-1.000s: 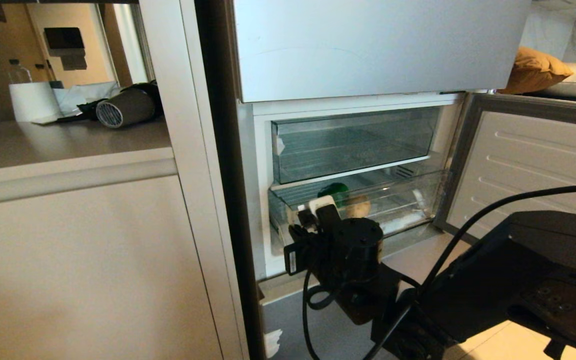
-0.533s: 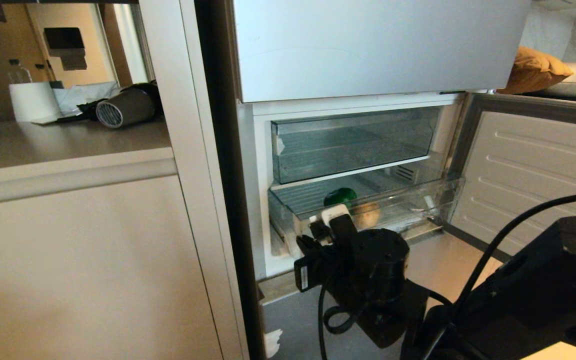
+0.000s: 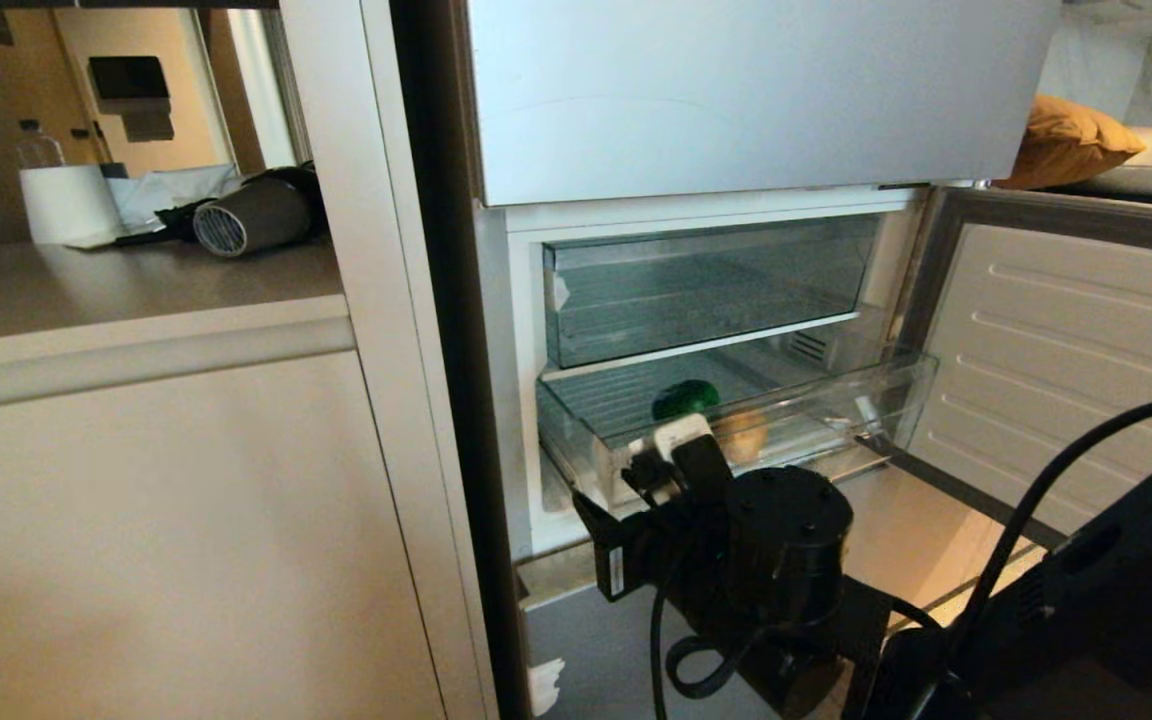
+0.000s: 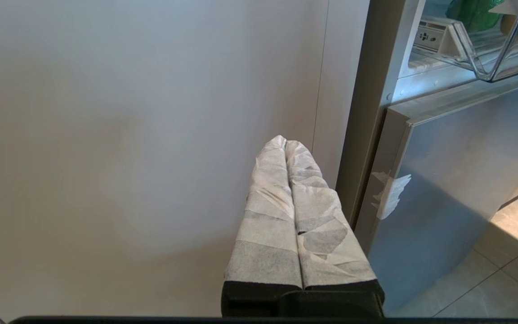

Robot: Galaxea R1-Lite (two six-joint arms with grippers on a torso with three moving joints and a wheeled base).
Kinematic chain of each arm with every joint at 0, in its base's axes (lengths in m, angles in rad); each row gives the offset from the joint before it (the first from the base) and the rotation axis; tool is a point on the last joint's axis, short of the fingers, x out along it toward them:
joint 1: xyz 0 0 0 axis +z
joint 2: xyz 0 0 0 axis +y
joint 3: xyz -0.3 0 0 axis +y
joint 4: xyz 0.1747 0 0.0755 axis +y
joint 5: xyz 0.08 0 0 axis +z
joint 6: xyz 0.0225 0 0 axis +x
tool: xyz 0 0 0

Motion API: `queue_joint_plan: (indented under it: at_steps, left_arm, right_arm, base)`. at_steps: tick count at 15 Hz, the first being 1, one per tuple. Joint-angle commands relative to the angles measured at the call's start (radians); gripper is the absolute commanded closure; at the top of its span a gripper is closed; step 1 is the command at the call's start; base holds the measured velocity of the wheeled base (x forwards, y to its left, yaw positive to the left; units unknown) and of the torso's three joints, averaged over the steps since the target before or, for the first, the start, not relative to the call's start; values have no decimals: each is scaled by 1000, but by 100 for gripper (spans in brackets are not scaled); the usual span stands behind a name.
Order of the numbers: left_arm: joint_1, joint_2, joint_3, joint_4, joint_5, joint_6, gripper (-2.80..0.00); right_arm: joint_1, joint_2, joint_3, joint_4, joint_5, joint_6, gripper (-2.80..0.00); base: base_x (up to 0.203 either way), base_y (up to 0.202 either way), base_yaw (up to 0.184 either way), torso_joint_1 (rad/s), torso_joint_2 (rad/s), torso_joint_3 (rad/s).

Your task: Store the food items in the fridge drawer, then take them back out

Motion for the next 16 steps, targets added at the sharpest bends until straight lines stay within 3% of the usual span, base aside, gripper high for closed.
queue_joint_plan:
  at_steps: [1,7,8,13,16]
  left_arm:
    - [0,0,0,0,0,0,0]
    - [-1,0,0,0,0,0,0]
    - [1,0,0,0,0,0,0]
    - [0,0,0,0,0,0,0]
    - [1,0,0,0,0,0,0]
  right_arm:
    - [18,-35,32,-3,-5,0,-280]
    - [40,-174,183,-3,-16,2,-280]
    - [40,-211,206,-3,-16,1,0]
    - [24,-462,321,1,-40,0,0]
    - [-78,-683,415,30,-77,-2,0]
  base:
    - [0,0,0,0,0,0]
    - [0,0,0,0,0,0]
    - [0,0,0,0,0,0]
    - [0,0,0,0,0,0]
    - [0,0,0,0,0,0]
